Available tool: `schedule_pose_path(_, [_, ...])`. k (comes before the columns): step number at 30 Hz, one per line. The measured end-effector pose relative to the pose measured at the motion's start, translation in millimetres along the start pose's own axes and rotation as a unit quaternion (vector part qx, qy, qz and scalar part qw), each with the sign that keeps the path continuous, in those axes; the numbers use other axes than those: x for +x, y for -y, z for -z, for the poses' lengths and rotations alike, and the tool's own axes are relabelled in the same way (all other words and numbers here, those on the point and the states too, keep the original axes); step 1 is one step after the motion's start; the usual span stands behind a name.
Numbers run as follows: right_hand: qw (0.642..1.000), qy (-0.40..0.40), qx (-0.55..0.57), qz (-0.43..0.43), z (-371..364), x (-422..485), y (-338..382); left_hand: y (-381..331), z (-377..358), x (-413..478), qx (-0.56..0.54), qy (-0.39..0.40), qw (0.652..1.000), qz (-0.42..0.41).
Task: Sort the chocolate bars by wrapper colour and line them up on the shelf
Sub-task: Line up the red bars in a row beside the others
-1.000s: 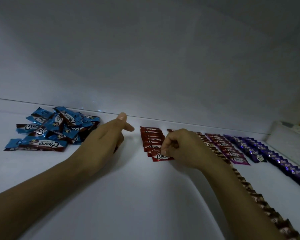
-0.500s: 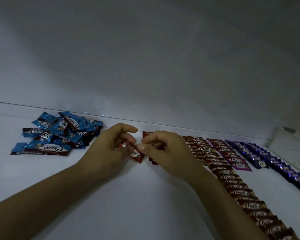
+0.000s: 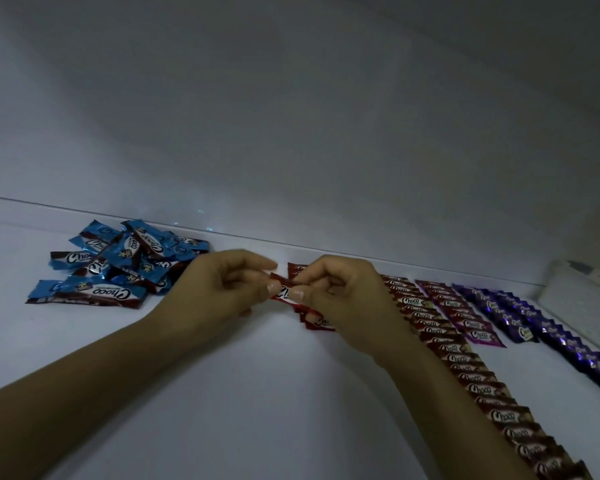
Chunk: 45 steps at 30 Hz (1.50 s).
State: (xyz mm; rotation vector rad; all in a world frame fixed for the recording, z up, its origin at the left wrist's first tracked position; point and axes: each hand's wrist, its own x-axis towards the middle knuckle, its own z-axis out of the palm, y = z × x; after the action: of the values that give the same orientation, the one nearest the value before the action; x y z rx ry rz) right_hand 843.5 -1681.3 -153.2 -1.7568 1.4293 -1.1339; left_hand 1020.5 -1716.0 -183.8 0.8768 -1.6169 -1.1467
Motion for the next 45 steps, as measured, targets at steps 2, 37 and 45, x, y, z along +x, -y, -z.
schedule_pose_path(2, [0.999, 0.007, -0.037, 0.026, 0, 0, 0, 0, -2, -1, 0.069, -0.015, 0.997, -0.041])
schedule_pose_path(37, [0.853, -0.043, -0.507, -0.115, 44, 2, -5, 4, -9, -4, 0.3, 0.025, 0.953, -0.037])
schedule_pose_path(45, [0.856, -0.025, -0.499, -0.131, 37, 3, -11, 5, -9, -3, 0.316, 0.06, 0.947, -0.023])
